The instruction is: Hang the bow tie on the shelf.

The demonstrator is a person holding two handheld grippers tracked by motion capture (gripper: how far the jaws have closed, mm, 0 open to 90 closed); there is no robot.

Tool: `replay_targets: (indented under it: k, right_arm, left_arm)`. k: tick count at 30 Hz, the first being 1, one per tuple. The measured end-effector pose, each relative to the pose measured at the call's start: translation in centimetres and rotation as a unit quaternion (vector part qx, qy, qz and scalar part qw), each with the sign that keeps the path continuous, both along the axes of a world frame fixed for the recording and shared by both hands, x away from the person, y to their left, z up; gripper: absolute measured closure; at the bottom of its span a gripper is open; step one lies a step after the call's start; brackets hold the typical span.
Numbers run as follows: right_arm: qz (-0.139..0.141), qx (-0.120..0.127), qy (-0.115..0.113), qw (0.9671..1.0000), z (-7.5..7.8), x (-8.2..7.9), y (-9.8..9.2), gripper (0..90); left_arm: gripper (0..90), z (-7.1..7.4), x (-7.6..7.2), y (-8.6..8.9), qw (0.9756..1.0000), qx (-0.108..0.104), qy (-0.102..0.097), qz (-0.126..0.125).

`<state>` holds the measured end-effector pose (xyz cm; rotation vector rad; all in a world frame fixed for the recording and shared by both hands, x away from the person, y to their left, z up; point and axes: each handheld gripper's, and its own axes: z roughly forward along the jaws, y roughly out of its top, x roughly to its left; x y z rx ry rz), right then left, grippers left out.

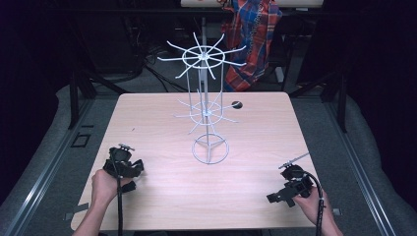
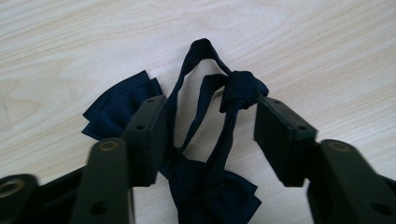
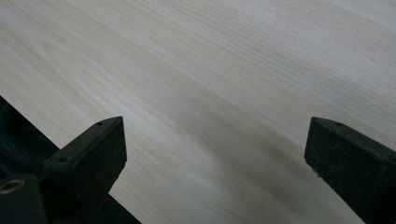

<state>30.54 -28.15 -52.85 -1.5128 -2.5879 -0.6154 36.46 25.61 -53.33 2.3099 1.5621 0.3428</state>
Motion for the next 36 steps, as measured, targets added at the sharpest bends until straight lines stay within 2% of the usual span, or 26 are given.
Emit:
replay_targets:
  k: [3, 6, 7, 9, 10, 11, 17, 18, 19, 20, 21, 22, 23, 26, 36]
  right_arm:
    - [-0.021, 0.009, -0.01, 0.9997, -0.2, -0.3, 0.0, 5.3]
    - [-0.007, 0.001, -0.002, 1.0, 0.0, -0.3, -0.3, 5.4]
    - [-0.007, 0.001, -0.002, 1.0, 0.0, -0.3, -0.3, 5.4]
    - [-0.006, -0.003, -0.001, 1.0, 0.0, -0.4, -0.4, 5.5]
    - [-0.006, -0.003, -0.001, 1.0, 0.0, -0.4, -0.4, 5.5]
    - [-0.019, 0.008, -0.006, 0.9998, -0.2, -0.5, -0.3, 5.5]
    - [-0.015, 0.008, -0.003, 0.9999, -0.1, -0.5, -0.4, 5.6]
    - [-0.029, 0.017, -0.012, 0.9994, -0.3, -0.7, -0.2, 5.7]
    - [-0.015, 0.007, -0.004, 0.9999, -0.2, -0.5, -0.4, 5.7]
    - [-0.015, 0.007, -0.004, 0.9999, -0.2, -0.5, -0.4, 5.7]
    - [-0.007, 0.001, 0.0, 1.0, -0.1, -0.5, -0.4, 5.7]
    - [-0.021, 0.01, -0.006, 0.9997, -0.2, -0.6, -0.3, 5.7]
    - [-0.023, 0.01, -0.008, 0.9997, -0.2, -0.7, -0.3, 5.7]
    - [-0.006, 0.002, 0.0, 1.0, 0.0, -0.5, -0.5, 5.7]
    - [-0.008, 0.004, -0.001, 1.0, 0.0, -0.5, -0.5, 5.7]
  left_arm:
    - [54.6, -0.2, 0.2, 0.2, 1.0, -0.003, 0.007, 0.0]
    - [66.5, -0.3, 0.3, 0.2, 0.9998, -0.009, 0.017, -0.006]
    - [66.5, -0.4, 0.3, 0.2, 0.9998, -0.013, 0.017, -0.006]
    - [77.9, -0.4, 0.3, 0.3, 0.9997, -0.019, 0.014, -0.009]
    - [77.9, -0.3, 0.3, 0.4, 0.9996, -0.022, 0.015, -0.012]
    - [81.8, -0.3, 0.3, 0.4, 0.9995, -0.025, 0.015, -0.014]
    - [85.4, 0.3, 0.1, 0.7, 0.9987, -0.047, 0.002, -0.021]
    - [85.5, 0.5, 0.0, 0.8, 0.9983, -0.053, -0.002, -0.024]
    - [85.6, 0.5, 0.0, 0.8, 0.9983, -0.053, -0.002, -0.024]
    - [85.6, 0.6, 0.0, 0.8, 0.9981, -0.057, -0.005, -0.024]
    - [85.8, 0.9, -0.1, 0.9, 0.9972, -0.068, -0.013, -0.026]
    - [86.0, 0.9, -0.1, 0.9, 0.9972, -0.068, -0.013, -0.026]
    - [86.1, 1.1, -0.2, 1.1, 0.9966, -0.076, -0.017, -0.026]
    - [86.4, 1.5, -0.3, 1.3, 0.9952, -0.092, -0.024, -0.024]
    - [86.8, 2.3, -0.6, 2.0, 0.9903, -0.13, -0.043, -0.023]
